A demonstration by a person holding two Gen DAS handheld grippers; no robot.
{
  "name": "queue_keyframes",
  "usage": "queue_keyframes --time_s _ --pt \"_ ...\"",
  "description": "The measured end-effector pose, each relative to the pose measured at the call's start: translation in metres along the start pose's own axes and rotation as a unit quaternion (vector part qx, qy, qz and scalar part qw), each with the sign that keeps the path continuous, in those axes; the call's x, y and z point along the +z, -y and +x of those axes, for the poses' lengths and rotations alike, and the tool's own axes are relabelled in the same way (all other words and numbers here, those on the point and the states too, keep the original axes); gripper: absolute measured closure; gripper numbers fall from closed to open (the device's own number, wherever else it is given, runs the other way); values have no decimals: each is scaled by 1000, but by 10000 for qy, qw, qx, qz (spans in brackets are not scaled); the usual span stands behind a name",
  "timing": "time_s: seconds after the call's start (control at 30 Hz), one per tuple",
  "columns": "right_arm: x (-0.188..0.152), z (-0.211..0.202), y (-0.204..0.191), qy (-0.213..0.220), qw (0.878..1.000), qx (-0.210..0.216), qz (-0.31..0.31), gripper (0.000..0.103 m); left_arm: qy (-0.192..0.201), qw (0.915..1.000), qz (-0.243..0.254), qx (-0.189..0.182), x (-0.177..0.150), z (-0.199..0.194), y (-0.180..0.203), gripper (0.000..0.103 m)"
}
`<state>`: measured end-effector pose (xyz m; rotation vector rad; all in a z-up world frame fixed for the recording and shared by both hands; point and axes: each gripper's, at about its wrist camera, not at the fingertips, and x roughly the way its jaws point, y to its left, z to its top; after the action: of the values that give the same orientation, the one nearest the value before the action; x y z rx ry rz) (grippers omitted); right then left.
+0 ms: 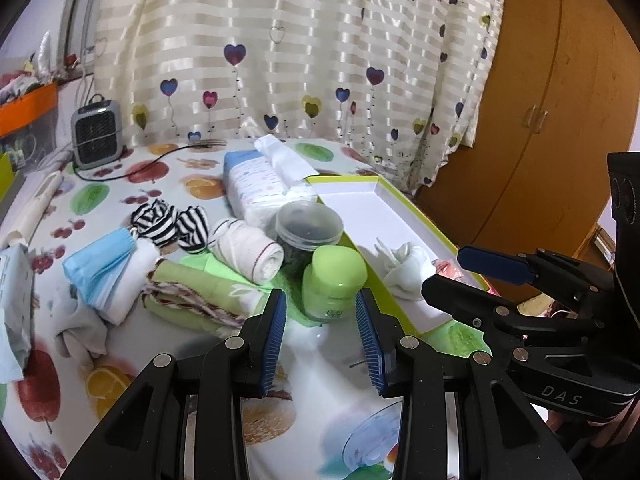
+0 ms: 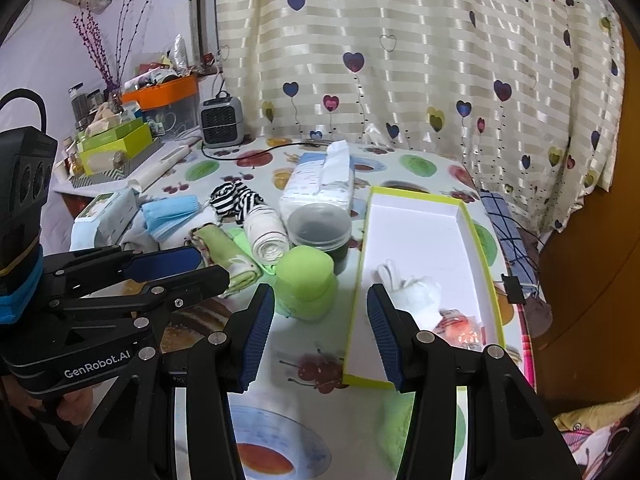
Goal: Organize soft objects
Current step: 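Move both tools back from the box toward the items on the table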
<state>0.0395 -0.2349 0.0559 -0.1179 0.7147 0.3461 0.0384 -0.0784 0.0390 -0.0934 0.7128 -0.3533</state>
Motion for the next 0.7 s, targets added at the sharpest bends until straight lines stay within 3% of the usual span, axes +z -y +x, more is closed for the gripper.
queue_keyframes --time_s 0.57,0.7 --pt "0 19 -26 -182 9989 356 -225 53 -138 9981 -444 404 -17 -3 -46 68" --pt "0 24 -36 -220 9981 479 -311 53 -103 9968 -608 512 -21 -8 -62 60"
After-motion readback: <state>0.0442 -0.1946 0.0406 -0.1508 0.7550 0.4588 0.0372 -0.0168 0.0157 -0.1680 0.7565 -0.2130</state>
